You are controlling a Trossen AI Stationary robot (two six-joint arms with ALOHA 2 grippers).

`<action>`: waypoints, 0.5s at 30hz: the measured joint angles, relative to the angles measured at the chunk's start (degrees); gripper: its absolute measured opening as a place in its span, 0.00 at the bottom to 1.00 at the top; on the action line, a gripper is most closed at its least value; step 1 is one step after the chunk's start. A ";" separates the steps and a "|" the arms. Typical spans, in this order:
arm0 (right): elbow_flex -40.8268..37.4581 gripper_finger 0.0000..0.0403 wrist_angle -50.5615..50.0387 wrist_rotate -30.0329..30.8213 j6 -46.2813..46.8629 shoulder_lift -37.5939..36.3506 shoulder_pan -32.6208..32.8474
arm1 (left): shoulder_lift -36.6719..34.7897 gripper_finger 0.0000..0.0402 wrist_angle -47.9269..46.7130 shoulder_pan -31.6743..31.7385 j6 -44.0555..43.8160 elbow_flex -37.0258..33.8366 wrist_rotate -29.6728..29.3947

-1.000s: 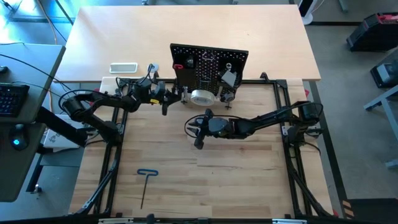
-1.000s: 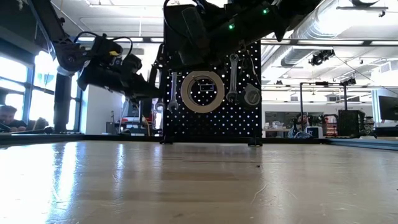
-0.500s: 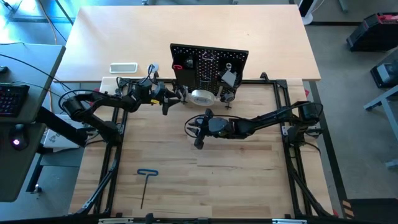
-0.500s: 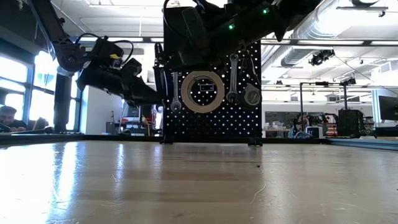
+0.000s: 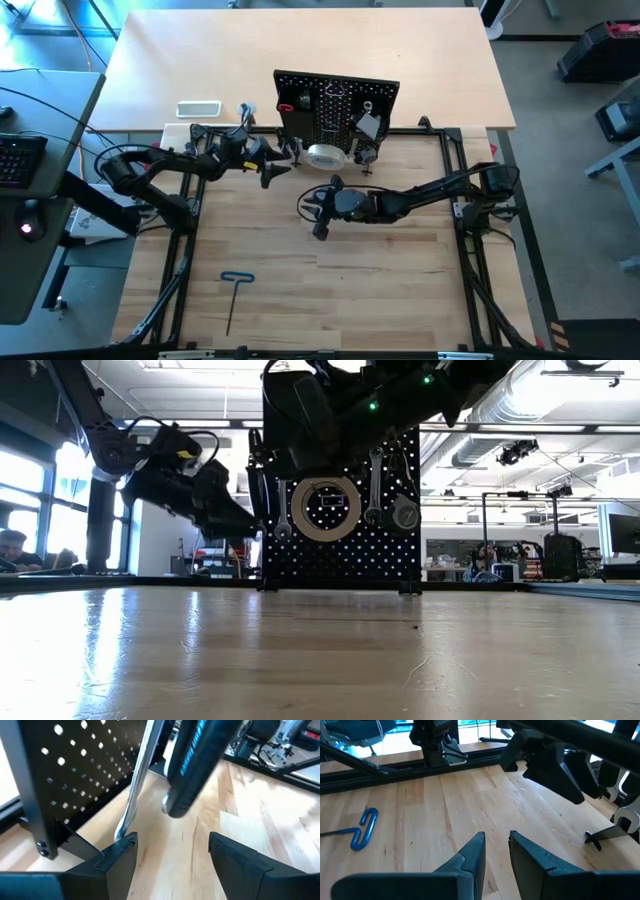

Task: Hang tools onto peg board
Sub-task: Hang the blue allen wrench on the pegboard

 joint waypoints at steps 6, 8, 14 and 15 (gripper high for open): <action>0.00 0.20 -0.44 0.00 -0.01 0.00 0.37 | 0.00 0.59 -2.70 -0.31 0.13 0.00 0.07; 0.00 0.20 -0.55 -0.01 -0.01 0.00 0.38 | 0.00 0.59 -3.86 -0.31 0.15 -0.02 0.14; 0.00 0.20 -0.55 -0.01 -0.01 0.00 0.42 | -1.59 0.59 -8.65 -0.34 0.99 -0.04 0.78; 0.00 0.20 -0.55 -0.01 -0.01 0.00 0.47 | -2.39 0.59 -9.90 -0.35 1.49 -0.04 0.73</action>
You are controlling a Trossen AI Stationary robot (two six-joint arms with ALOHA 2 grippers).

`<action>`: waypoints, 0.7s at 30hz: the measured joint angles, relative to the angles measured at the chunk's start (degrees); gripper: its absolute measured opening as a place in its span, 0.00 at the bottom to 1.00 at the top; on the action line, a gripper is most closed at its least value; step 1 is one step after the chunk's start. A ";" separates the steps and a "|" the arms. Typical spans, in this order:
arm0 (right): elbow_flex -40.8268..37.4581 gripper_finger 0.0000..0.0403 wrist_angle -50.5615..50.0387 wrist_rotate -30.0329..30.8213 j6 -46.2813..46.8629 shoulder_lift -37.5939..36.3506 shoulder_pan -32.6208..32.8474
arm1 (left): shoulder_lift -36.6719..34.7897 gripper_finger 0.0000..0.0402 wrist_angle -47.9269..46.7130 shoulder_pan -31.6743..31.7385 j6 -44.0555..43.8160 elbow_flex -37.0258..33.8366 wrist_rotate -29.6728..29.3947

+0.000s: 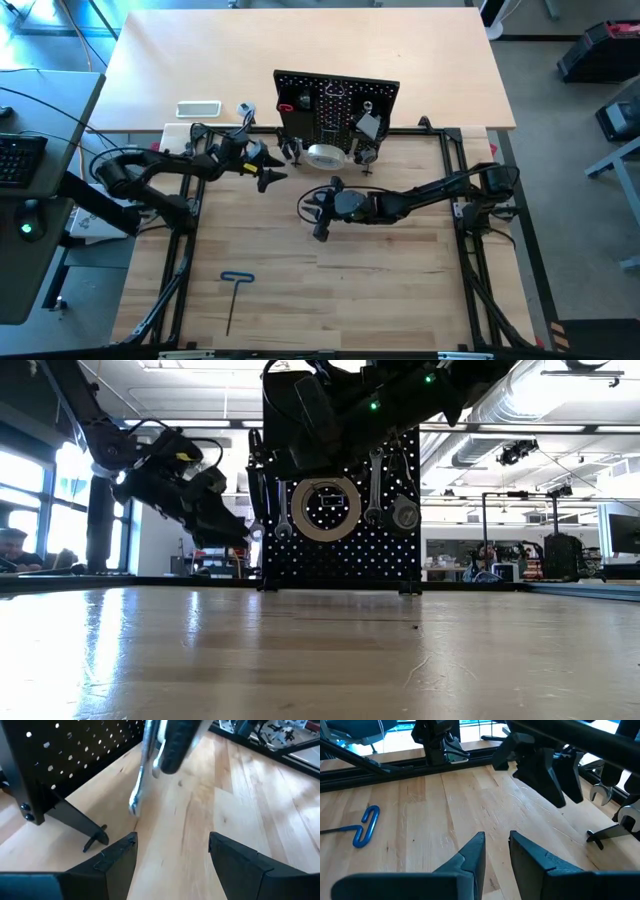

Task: Hang tools onto peg board
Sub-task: Hang the blue allen wrench on the pegboard

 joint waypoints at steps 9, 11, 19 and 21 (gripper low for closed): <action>0.00 0.20 -0.43 0.00 0.00 0.00 0.30 | -12.49 0.59 -13.80 -0.40 1.30 0.00 -0.95; 0.00 0.20 -0.42 0.01 0.00 0.00 0.61 | -15.70 0.59 -18.36 -1.26 1.84 0.00 -1.11; 0.00 0.20 -2.60 0.02 0.00 0.00 2.60 | -26.62 0.59 -37.60 -10.28 0.62 0.00 -5.84; 0.00 0.20 -2.78 0.01 -0.02 0.00 3.28 | -28.82 0.59 -40.09 -13.79 -1.01 -0.02 -7.80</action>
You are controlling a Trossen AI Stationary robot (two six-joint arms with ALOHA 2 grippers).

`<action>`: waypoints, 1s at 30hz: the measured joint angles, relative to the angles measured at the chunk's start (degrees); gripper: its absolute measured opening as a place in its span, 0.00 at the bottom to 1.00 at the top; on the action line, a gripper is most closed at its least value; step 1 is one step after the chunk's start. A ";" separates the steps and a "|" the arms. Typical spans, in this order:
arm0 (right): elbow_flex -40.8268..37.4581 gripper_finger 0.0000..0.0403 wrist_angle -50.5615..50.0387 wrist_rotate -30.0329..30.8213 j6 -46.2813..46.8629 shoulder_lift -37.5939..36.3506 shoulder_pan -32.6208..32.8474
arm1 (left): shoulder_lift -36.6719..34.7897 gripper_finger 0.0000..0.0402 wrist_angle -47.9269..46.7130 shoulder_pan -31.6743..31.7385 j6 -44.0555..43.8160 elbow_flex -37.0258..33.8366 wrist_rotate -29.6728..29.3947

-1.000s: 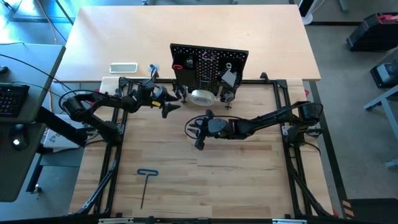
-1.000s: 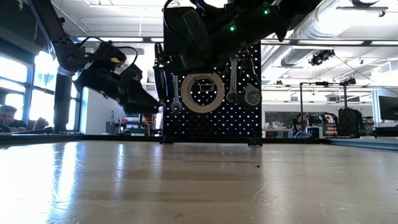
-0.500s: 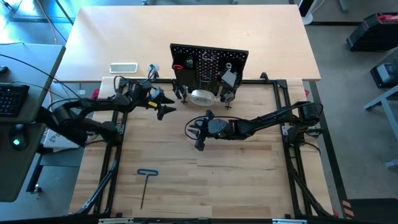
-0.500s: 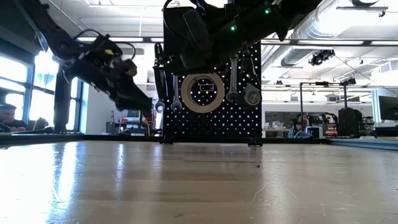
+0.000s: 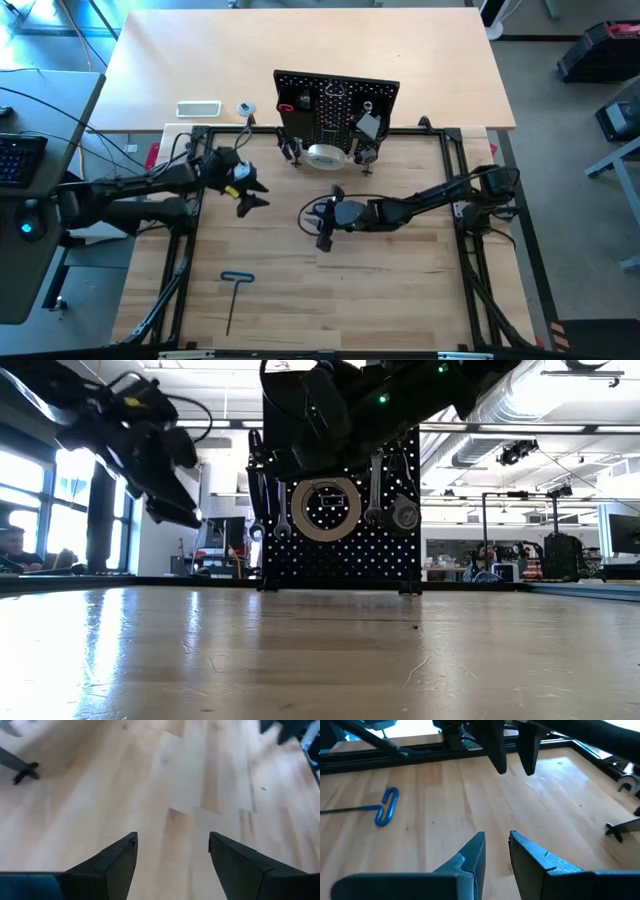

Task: Hang tools onto peg board
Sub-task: Hang the blue allen wrench on the pegboard

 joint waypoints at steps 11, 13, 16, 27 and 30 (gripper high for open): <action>0.00 0.20 -0.15 -4.89 -0.50 0.00 2.25 | -5.80 0.59 -8.43 -20.46 -16.02 0.00 -11.74; 0.00 0.20 -0.15 -7.00 -1.50 0.00 2.85 | -5.79 0.59 -10.77 -25.67 -19.53 0.00 -15.08; 0.00 0.20 -0.14 -8.36 -2.76 0.00 3.83 | -5.79 0.59 -14.42 -33.76 -26.76 0.00 -21.17; 0.00 0.20 -3.41 -9.08 -6.05 0.00 7.05 | -1.54 0.59 -14.58 -60.29 -50.58 0.00 -35.36; 0.00 0.20 -3.98 -9.93 -6.44 0.29 7.86 | 2.47 0.59 -12.87 -65.00 -54.12 0.00 -38.28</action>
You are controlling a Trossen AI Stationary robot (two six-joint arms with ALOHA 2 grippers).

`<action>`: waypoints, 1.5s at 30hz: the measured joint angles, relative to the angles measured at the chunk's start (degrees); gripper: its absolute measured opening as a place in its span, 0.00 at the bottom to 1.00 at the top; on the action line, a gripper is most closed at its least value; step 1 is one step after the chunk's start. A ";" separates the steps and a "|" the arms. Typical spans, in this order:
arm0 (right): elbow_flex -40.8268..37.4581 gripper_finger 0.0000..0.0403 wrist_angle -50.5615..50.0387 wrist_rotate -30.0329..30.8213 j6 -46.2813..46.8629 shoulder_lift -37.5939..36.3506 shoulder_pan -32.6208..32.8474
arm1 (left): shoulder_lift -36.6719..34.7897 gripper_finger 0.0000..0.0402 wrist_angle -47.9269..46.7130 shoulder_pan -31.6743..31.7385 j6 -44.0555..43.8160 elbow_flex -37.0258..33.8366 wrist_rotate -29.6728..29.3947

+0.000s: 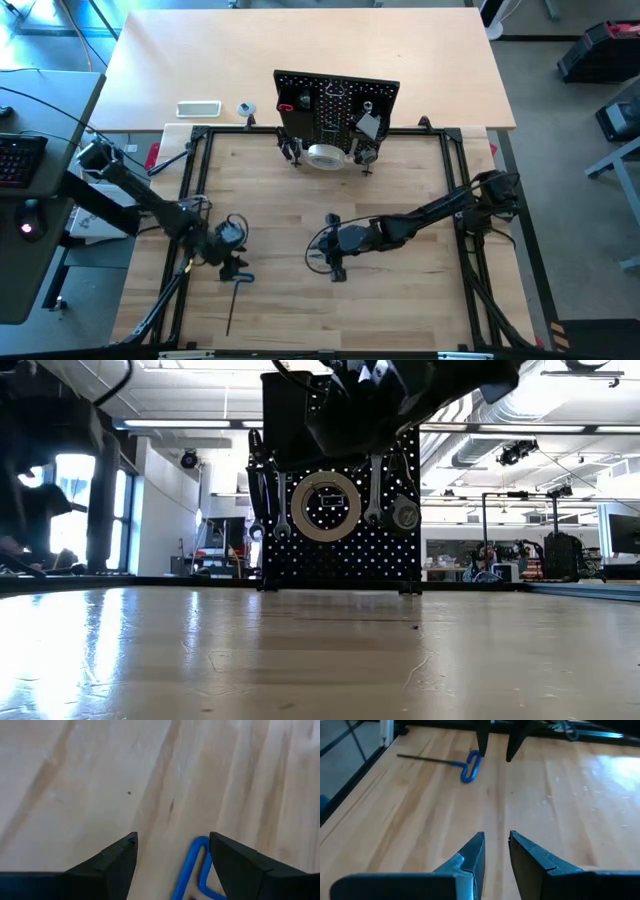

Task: Hang tools onto peg board
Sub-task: Hang the blue allen wrench on the pegboard

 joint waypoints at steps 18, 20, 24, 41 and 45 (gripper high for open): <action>0.00 0.20 0.38 -3.34 0.29 4.72 1.47 | 18.16 0.59 2.65 -9.37 -7.27 0.30 -6.69; 0.00 0.20 0.85 -3.38 0.69 4.72 1.56 | 18.45 0.59 2.89 -9.39 -6.84 0.28 -7.12; 0.00 0.20 1.29 -3.37 1.29 4.72 1.58 | 18.56 0.59 3.61 -9.30 -5.12 0.20 -8.18; 0.00 0.20 3.17 -3.23 3.03 4.72 2.96 | 22.26 0.59 8.73 -4.21 3.36 0.69 -16.28; 0.00 0.20 3.08 -3.23 2.83 4.72 3.87 | 19.20 0.58 4.58 -4.06 6.53 2.44 -14.40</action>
